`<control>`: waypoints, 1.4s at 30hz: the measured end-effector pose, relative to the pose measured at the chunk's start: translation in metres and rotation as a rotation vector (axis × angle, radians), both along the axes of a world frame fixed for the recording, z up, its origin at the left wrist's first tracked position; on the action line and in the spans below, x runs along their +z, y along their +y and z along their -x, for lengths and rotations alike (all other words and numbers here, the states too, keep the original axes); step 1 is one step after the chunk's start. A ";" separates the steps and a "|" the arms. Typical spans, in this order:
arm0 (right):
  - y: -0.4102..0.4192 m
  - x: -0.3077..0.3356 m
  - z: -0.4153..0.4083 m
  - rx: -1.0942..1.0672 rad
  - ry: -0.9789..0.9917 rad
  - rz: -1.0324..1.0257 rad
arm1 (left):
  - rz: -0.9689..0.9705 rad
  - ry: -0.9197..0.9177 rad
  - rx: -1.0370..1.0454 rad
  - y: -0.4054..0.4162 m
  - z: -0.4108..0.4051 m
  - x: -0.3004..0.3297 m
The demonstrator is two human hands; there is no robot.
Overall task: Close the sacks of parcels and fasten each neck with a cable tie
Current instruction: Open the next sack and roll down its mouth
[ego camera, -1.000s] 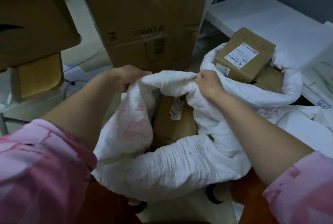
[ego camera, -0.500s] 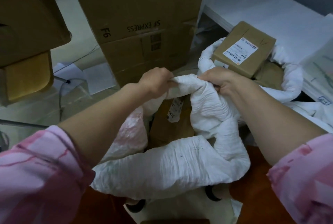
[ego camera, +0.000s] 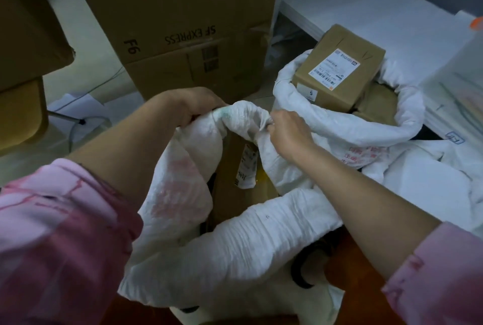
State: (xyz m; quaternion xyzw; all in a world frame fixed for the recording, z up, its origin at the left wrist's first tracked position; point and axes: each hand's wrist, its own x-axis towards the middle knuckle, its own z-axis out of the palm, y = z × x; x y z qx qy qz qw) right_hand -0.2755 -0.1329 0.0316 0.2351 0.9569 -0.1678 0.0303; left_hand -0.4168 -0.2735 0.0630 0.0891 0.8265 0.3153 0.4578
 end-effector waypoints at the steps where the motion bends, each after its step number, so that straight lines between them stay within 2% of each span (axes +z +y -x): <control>1: 0.004 0.000 0.003 -0.012 -0.027 0.108 | 0.078 0.119 -0.021 0.000 -0.001 0.000; 3: 0.013 0.002 0.008 -0.052 -0.060 0.367 | 0.271 0.622 -0.121 0.005 -0.007 0.002; 4: 0.017 0.005 0.011 -0.090 -0.066 0.482 | 0.229 0.857 -0.178 0.011 -0.013 0.004; 5: 0.021 0.008 0.013 -0.143 -0.062 0.590 | 0.123 0.955 -0.250 0.015 -0.023 0.007; 6: 0.025 0.011 0.015 -0.196 -0.057 0.688 | 0.039 0.962 -0.345 0.019 -0.031 0.009; 7: 0.030 0.013 0.017 -0.229 -0.050 0.758 | 0.042 0.936 -0.454 0.023 -0.037 0.009; 9: 0.038 0.016 0.020 -0.259 -0.063 0.846 | 0.139 0.928 -0.591 0.024 -0.040 -0.001; 11: 0.045 0.014 0.019 -0.283 -0.092 0.929 | 0.149 0.870 -0.600 0.022 -0.035 -0.011; 13: 0.049 0.013 0.016 -0.307 -0.116 1.006 | 0.109 0.709 -0.554 0.023 -0.031 -0.012; 14: 0.049 0.013 0.015 -0.289 -0.128 0.964 | 0.088 0.624 -0.518 0.025 -0.030 -0.013; 15: 0.047 0.016 0.013 -0.240 -0.143 0.822 | 0.078 0.564 -0.480 0.027 -0.029 -0.014; 17: 0.040 0.020 0.009 -0.114 -0.109 0.339 | 0.086 0.538 -0.404 0.031 -0.025 -0.018; 19: 0.027 0.027 0.005 -0.024 0.000 0.031 | 0.115 0.554 -0.330 0.035 -0.021 -0.021; 21: 0.013 0.031 -0.001 0.067 0.005 -0.081 | 0.138 0.535 -0.291 0.038 -0.018 -0.021; 23: 0.002 0.024 -0.005 0.135 -0.100 -0.172 | 0.129 0.432 -0.279 0.036 -0.015 -0.018; 24: 0.000 0.019 -0.006 0.144 -0.128 -0.167 | 0.090 0.345 -0.257 0.034 -0.013 -0.017; 26: 0.004 0.009 -0.005 0.093 -0.141 -0.016 | 0.016 0.222 -0.173 0.031 -0.013 -0.016; 27: 0.009 0.008 -0.003 0.061 -0.141 0.089 | 0.018 0.277 -0.150 0.030 -0.014 -0.015; 29: 0.021 0.008 0.000 0.027 -0.169 0.258 | 0.026 0.563 -0.170 0.029 -0.020 -0.015; 30: 0.027 0.009 0.003 0.006 -0.201 0.315 | -0.029 0.682 -0.207 0.028 -0.025 -0.015; 32: 0.035 0.010 0.005 -0.047 -0.265 0.376 | -0.102 0.838 -0.374 0.023 -0.039 -0.018; 35: 0.040 0.008 0.007 -0.082 -0.305 0.444 | -0.006 1.060 -0.620 0.017 -0.042 -0.033; 38: 0.041 0.007 0.009 -0.164 -0.285 0.526 | 0.083 1.143 -0.657 0.022 -0.035 -0.037; 40: 0.043 0.003 0.007 -0.200 -0.257 0.603 | 0.124 1.139 -0.652 0.030 -0.035 -0.035; 42: 0.047 0.003 0.003 -0.180 -0.230 0.650 | 0.082 1.088 -0.620 0.037 -0.037 -0.034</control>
